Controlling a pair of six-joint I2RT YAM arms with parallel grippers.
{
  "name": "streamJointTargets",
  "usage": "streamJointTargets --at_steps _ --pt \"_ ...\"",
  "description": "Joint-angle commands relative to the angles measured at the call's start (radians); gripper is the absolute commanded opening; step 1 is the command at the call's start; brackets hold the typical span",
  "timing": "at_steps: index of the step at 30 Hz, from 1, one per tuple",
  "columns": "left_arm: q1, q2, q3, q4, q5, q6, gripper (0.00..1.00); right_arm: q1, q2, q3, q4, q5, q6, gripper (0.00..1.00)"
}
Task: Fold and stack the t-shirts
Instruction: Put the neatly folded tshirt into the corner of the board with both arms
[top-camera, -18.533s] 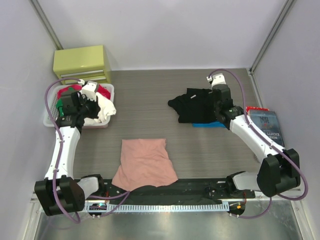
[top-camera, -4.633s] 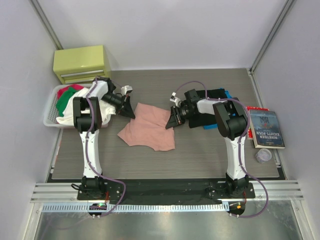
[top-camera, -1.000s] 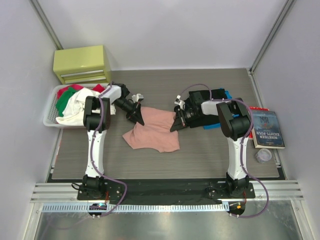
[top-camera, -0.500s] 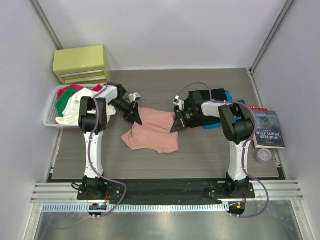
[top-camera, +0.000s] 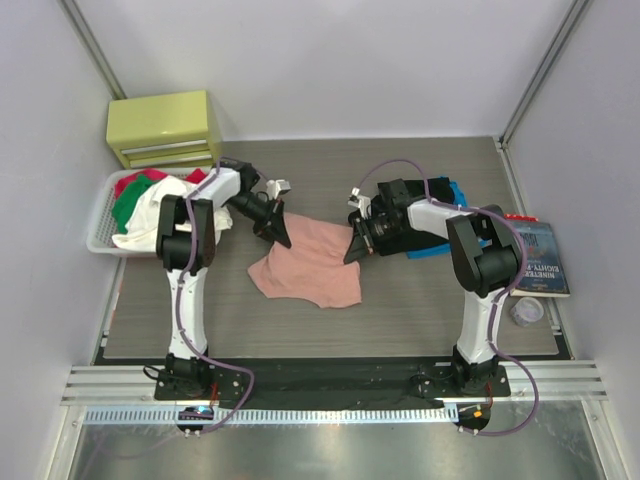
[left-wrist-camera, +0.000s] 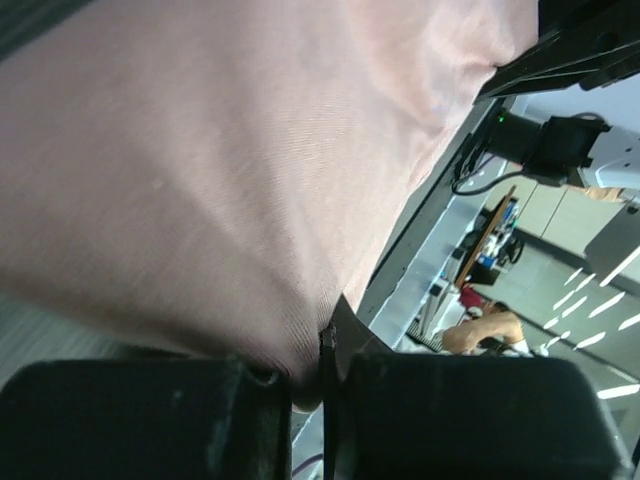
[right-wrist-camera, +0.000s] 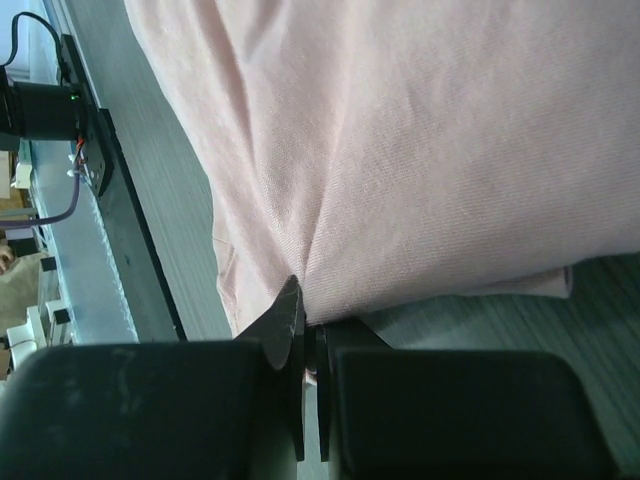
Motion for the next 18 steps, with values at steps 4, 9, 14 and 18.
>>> streamJointTargets --at_steps 4,9,14,18 --pt "-0.069 -0.087 0.026 -0.021 0.026 0.027 0.0 0.008 -0.108 0.02 -0.058 -0.01 -0.038 0.01" --pt "-0.07 -0.113 0.026 -0.019 0.04 0.033 0.0 0.008 -0.139 0.05 -0.074 -0.017 -0.037 0.01" --pt "-0.07 -0.146 0.021 -0.011 0.053 0.03 0.0 0.008 -0.166 0.068 -0.087 -0.017 -0.038 0.01" --pt "-0.07 -0.16 0.047 -0.007 0.067 0.016 0.0 0.009 -0.185 0.076 -0.095 -0.013 -0.038 0.01"
